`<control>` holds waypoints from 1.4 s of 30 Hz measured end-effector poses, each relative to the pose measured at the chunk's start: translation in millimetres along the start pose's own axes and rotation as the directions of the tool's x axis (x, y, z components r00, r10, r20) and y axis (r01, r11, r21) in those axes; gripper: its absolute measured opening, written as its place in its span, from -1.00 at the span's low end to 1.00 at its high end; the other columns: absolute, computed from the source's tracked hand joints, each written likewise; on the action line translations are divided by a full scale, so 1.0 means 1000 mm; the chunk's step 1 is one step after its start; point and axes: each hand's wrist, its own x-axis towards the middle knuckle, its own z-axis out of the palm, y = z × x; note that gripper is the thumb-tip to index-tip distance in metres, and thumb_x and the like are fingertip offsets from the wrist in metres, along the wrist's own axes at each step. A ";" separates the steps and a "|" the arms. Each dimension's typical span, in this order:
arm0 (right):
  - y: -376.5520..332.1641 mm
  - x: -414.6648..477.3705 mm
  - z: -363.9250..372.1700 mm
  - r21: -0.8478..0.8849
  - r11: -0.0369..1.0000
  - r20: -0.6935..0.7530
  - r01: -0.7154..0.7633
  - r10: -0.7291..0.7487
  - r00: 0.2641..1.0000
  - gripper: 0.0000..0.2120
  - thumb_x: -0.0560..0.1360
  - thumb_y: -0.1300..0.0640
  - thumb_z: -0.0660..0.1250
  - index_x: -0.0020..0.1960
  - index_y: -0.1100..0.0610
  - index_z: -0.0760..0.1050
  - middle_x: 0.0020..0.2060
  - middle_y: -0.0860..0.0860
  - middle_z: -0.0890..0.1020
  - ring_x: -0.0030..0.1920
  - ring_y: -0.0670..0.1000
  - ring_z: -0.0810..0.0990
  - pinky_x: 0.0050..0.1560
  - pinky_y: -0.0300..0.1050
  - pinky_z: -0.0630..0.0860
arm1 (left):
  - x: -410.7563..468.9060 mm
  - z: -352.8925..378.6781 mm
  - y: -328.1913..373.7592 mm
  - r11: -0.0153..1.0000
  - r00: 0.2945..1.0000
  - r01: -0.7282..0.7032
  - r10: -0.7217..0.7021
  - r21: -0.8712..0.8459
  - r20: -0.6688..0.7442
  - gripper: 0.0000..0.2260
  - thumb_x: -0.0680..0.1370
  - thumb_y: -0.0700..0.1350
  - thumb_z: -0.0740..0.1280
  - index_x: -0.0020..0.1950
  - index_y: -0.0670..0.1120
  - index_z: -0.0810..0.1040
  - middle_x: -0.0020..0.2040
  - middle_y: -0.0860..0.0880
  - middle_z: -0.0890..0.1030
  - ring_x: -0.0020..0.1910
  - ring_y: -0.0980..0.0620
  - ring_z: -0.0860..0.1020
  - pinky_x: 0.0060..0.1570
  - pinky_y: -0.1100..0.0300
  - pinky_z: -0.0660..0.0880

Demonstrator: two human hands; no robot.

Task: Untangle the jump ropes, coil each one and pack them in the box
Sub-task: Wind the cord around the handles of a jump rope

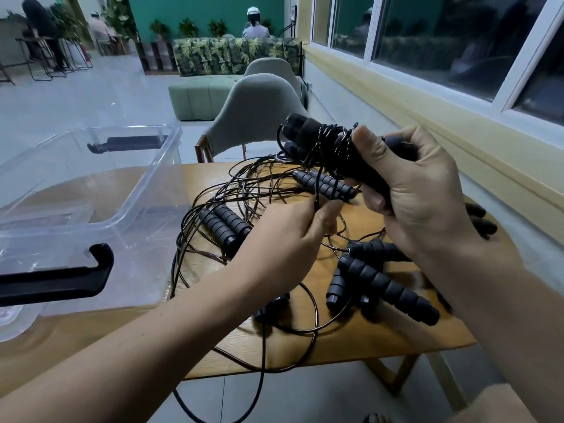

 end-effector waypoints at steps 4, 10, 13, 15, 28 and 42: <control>0.003 0.004 -0.005 -0.166 0.979 -0.007 0.115 -0.118 0.993 -0.66 0.47 0.05 0.59 -0.04 0.11 0.43 -0.19 0.12 0.60 -0.40 0.14 0.59 -0.55 -0.19 0.37 | -0.001 -0.001 0.003 0.993 0.999 0.031 -0.032 0.118 0.005 -0.53 0.73 0.24 0.05 -0.11 0.06 0.63 -0.40 0.23 0.55 -0.30 0.22 0.52 -0.36 0.26 0.28; 0.013 0.003 -0.006 -0.375 0.901 0.082 0.216 -0.200 0.976 -0.56 0.49 -0.04 0.62 0.05 0.16 0.44 -0.16 0.21 0.66 -0.42 0.35 0.57 -0.48 -0.07 0.45 | 0.004 -0.015 -0.014 0.998 0.986 0.023 -0.033 -0.060 -0.165 -0.83 0.74 0.05 0.23 0.16 0.09 0.61 -0.36 0.23 0.54 -0.35 0.22 0.47 -0.33 0.25 0.29; 0.017 0.004 -0.006 -0.358 0.919 0.047 0.165 -0.158 0.986 -0.54 0.47 -0.07 0.63 0.07 0.16 0.45 -0.14 0.24 0.65 -0.34 0.45 0.60 -0.47 -0.07 0.46 | 0.001 -0.010 -0.018 0.913 0.988 0.073 -0.122 -0.402 -0.098 -0.86 0.74 -0.01 0.26 0.26 0.07 0.56 -0.42 0.15 0.43 -0.43 0.14 0.38 -0.37 0.22 0.32; 0.020 0.004 -0.006 -0.390 0.906 0.042 0.162 -0.158 0.986 -0.52 0.46 -0.11 0.64 0.07 0.14 0.45 -0.14 0.23 0.66 -0.42 0.30 0.59 -0.46 -0.06 0.48 | -0.001 -0.006 -0.019 0.896 0.988 0.101 -0.143 -0.432 -0.066 -0.87 0.74 0.00 0.27 0.25 0.05 0.54 -0.42 0.16 0.42 -0.43 0.14 0.37 -0.38 0.22 0.33; 0.018 -0.006 -0.006 -0.736 0.641 0.081 0.217 -0.234 0.969 -0.51 0.40 -0.26 0.63 0.03 0.00 0.47 -0.24 -0.11 0.68 -0.20 -0.11 0.67 -0.17 -0.08 0.62 | -0.004 -0.009 -0.005 0.929 0.992 -0.095 0.120 0.358 -0.049 -0.70 0.73 0.16 0.13 0.03 0.01 0.53 -0.33 0.04 0.56 -0.33 -0.02 0.53 -0.29 -0.01 0.46; 0.017 0.004 -0.008 -0.381 0.922 -0.044 0.064 -0.087 0.995 -0.55 0.46 -0.12 0.62 0.01 0.09 0.43 -0.23 0.05 0.67 -0.30 0.28 0.68 -0.46 -0.09 0.46 | -0.003 -0.007 -0.004 1.000 1.000 0.004 -0.005 -0.027 -0.025 -0.71 0.74 0.01 0.24 0.46 0.21 0.39 -0.43 0.14 0.56 -0.43 0.14 0.49 -0.37 0.24 0.32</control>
